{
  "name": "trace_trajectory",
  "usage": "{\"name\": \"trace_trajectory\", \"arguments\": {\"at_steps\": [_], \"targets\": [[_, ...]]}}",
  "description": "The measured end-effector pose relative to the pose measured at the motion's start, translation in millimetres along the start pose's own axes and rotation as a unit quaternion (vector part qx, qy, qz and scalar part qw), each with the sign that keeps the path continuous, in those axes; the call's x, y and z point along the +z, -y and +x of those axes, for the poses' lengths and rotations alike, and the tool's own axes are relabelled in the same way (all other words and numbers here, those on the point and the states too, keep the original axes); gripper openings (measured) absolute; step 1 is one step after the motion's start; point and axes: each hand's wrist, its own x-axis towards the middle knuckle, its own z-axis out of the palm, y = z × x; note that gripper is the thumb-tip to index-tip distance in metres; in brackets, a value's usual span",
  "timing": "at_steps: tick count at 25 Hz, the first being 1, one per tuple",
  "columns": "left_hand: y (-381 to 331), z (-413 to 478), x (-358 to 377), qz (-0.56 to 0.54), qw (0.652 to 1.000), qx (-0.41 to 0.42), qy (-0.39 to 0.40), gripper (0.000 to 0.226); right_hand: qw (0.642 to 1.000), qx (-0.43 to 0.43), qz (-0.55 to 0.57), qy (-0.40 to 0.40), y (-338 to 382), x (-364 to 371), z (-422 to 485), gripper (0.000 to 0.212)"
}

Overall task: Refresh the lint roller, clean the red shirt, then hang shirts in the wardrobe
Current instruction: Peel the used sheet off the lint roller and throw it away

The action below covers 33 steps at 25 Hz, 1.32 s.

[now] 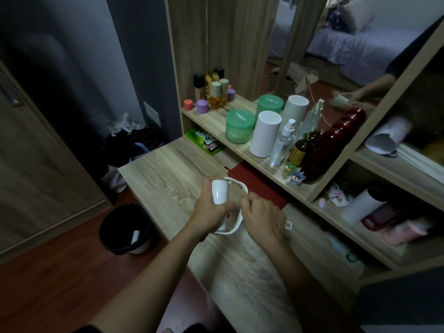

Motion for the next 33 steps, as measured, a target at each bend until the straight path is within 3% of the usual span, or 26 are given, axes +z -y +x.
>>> {"name": "trace_trajectory", "arguments": {"at_steps": [8,15,20,26,33], "targets": [[0.9,-7.3,0.6,0.067,0.997,0.045,-0.006,0.052,1.000,-0.023,0.004,0.007,-1.1,3.2,-2.2,0.037],[-9.6,-0.6,6.1,0.137,0.987,0.083,-0.017,0.062,0.995,-0.068,0.075,0.011,-12.5,-5.5,-2.0,0.034],[-4.2,-0.2,10.9,0.222,0.965,0.128,-0.044,0.044,0.993,-0.106,0.060,-0.015,-17.9,2.8,-7.9,0.059],[-0.1,1.6,7.0,0.314,0.934,0.168,-0.014,0.041,0.992,-0.091,0.081,0.041,-18.5,6.0,-11.0,0.037],[-7.0,-2.2,-0.1,0.301,0.939,0.164,0.014,0.054,0.988,-0.108,0.101,0.048,-17.7,9.9,-14.1,0.028]]}}
